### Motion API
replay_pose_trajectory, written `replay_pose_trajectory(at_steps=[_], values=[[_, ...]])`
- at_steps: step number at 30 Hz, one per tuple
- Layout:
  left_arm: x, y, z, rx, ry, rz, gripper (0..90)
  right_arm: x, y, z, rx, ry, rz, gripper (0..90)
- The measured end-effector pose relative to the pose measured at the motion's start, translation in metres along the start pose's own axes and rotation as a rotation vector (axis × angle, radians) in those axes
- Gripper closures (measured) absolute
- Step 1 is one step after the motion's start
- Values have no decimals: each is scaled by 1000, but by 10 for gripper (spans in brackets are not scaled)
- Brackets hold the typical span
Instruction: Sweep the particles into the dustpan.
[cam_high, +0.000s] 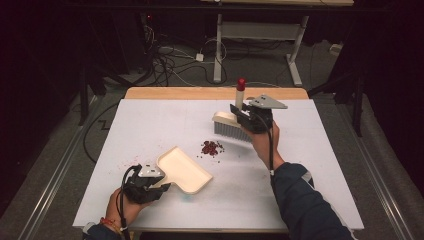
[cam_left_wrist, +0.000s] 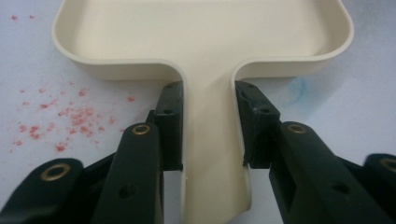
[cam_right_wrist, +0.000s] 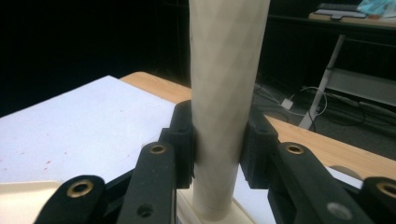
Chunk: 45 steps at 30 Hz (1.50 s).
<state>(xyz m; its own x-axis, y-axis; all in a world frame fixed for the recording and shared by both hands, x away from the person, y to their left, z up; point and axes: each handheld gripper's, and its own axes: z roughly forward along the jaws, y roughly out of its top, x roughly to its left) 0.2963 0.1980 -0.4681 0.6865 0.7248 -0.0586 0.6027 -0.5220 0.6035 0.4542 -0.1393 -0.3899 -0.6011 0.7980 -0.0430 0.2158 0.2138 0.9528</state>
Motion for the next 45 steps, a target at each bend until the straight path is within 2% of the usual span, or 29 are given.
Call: replay_pose_trajectory(at_steps=[1,2,5,7,9,13,23,35,40,42,45], values=[[-1,0,0,3,3,0,640,5,-1,12,15,-5,-6,703],[-1,0,1,3,3,-3,640,5,-1,12,15,-5,-6,703],[-2,1,1,1,4,-8,640,11,-3,27,23,2,-18,703],[-2,2,3,-3,5,-13,640,15,-4,35,24,-10,-44,703],[-2,3,4,4,9,-3,640,18,-6,40,17,-15,-41,703],[-2,4,5,0,9,-8,640,20,-13,48,23,8,-17,703],[-4,7,10,5,16,-20,639,41,-21,35,11,76,-45,696],[-5,13,13,4,31,-25,638,55,-30,20,-8,116,-32,692],[-8,17,16,5,40,-28,639,58,-33,15,-11,120,-27,689],[-12,18,18,-2,54,-29,639,60,-33,13,-9,120,-24,689],[-18,21,23,11,69,-22,639,64,-35,11,-9,112,-24,686]])
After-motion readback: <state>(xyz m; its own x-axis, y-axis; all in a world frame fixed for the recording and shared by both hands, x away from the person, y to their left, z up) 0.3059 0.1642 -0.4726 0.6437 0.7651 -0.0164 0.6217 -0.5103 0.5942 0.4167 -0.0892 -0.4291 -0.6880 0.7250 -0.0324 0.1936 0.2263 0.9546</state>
